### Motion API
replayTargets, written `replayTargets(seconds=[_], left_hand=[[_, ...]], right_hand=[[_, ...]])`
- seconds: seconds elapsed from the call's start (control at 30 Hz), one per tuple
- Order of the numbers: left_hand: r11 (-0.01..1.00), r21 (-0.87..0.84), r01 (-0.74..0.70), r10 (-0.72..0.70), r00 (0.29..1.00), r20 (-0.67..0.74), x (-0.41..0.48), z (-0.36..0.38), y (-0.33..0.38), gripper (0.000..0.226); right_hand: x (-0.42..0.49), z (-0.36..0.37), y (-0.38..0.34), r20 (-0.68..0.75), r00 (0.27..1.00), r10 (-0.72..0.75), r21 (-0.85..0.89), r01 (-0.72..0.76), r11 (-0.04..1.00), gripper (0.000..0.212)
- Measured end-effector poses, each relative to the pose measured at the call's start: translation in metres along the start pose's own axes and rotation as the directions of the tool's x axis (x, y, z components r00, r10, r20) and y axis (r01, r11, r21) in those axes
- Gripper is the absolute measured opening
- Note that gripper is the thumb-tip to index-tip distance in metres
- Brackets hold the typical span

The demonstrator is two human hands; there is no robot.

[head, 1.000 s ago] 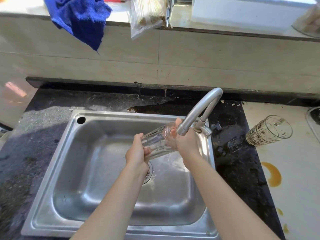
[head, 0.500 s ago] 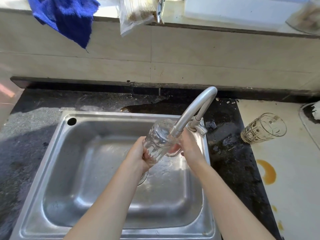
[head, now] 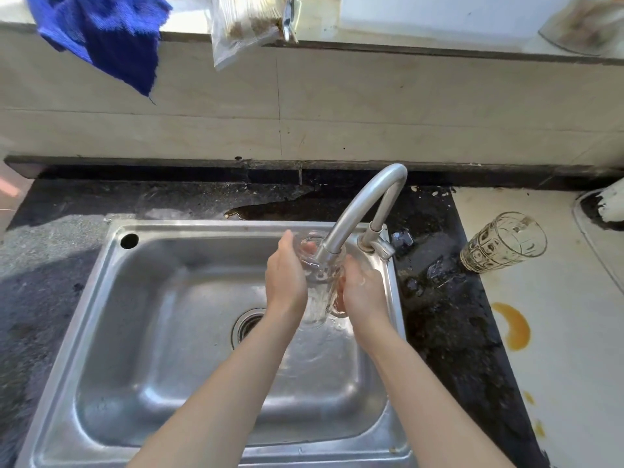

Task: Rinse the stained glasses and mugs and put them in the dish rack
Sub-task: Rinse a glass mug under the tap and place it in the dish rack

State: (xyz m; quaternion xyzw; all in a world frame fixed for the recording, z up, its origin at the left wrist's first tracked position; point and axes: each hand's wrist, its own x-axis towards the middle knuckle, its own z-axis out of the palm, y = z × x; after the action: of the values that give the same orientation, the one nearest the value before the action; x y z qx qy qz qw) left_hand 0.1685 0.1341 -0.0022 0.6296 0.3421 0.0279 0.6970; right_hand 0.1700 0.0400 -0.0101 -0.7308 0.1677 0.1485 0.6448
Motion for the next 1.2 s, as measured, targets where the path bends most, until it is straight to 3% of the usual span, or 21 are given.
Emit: replayTargets(seconds=[0.07, 0.13, 0.2, 0.27, 0.33, 0.4, 0.5, 0.57, 0.6, 0.67, 0.73, 0.8, 0.93, 1.07, 1.2], left_hand=[[0.980, 0.016, -0.200, 0.200, 0.980, -0.007, -0.002, 0.000, -0.005, 0.049], [0.973, -0.022, -0.231, 0.231, 0.973, 0.003, 0.000, -0.002, -0.005, 0.051], [0.988, -0.139, -0.071, 0.089, 0.989, 0.122, 0.004, -0.008, 0.003, 0.052], [0.971, -0.188, 0.146, -0.082, 0.946, 0.313, 0.008, -0.017, 0.010, 0.052], [0.961, -0.153, 0.230, -0.147, 0.895, 0.420, 0.011, -0.025, 0.011, 0.052], [0.963, -0.145, 0.229, -0.148, 0.893, 0.426, 0.011, -0.028, 0.007, 0.057], [0.980, -0.171, 0.099, -0.045, 0.954, 0.295, 0.002, -0.020, -0.001, 0.058], [0.990, -0.089, -0.106, 0.114, 0.990, 0.083, -0.012, -0.011, -0.006, 0.043], [0.977, 0.005, -0.213, 0.213, 0.977, -0.029, -0.017, -0.007, -0.009, 0.036], [0.948, 0.100, -0.301, 0.311, 0.945, -0.104, -0.023, -0.005, -0.010, 0.035], [0.970, 0.031, -0.240, 0.241, 0.968, -0.069, -0.016, -0.005, -0.006, 0.037], [0.993, -0.086, -0.081, 0.087, 0.994, 0.069, -0.007, -0.008, 0.002, 0.033], [0.943, -0.199, 0.267, -0.165, 0.894, 0.416, 0.004, -0.023, 0.011, 0.043], [0.916, -0.108, 0.387, -0.287, 0.817, 0.500, 0.012, -0.033, 0.002, 0.051], [0.905, 0.144, 0.400, -0.405, 0.705, 0.583, 0.010, -0.045, 0.004, 0.057]], right_hand=[[0.003, 0.000, -0.004, 0.025, 1.000, -0.006, -0.020, 0.006, 1.000, 0.035], [0.005, -0.001, -0.009, 0.046, 0.999, 0.003, -0.038, -0.001, 0.999, 0.039], [0.007, -0.004, -0.012, 0.082, 0.997, 0.008, -0.054, -0.004, 0.999, 0.053], [0.007, -0.008, -0.014, 0.124, 0.992, 0.014, -0.093, -0.002, 0.996, 0.056], [0.008, -0.009, -0.015, 0.133, 0.991, 0.023, -0.119, -0.007, 0.993, 0.047], [0.009, -0.008, -0.014, 0.110, 0.993, 0.036, -0.130, -0.021, 0.991, 0.044], [0.009, -0.004, -0.014, 0.047, 0.996, 0.070, -0.088, -0.066, 0.994, 0.038], [0.008, 0.001, -0.015, 0.011, 0.997, 0.078, -0.066, -0.077, 0.995, 0.029], [0.007, 0.003, -0.015, -0.001, 0.997, 0.074, -0.064, -0.074, 0.995, 0.026], [0.004, 0.005, -0.015, -0.004, 0.998, 0.061, -0.062, -0.061, 0.996, 0.027], [0.003, 0.003, -0.015, 0.015, 0.999, 0.043, -0.064, -0.042, 0.997, 0.037], [0.005, -0.002, -0.016, 0.026, 0.999, 0.030, -0.082, -0.028, 0.996, 0.047], [0.007, -0.010, -0.021, 0.099, 0.995, 0.010, -0.110, 0.001, 0.994, 0.052], [0.007, -0.010, -0.020, 0.108, 0.994, 0.016, -0.133, -0.001, 0.991, 0.058], [0.003, -0.009, -0.020, 0.117, 0.993, 0.008, -0.116, 0.005, 0.993, 0.060]])
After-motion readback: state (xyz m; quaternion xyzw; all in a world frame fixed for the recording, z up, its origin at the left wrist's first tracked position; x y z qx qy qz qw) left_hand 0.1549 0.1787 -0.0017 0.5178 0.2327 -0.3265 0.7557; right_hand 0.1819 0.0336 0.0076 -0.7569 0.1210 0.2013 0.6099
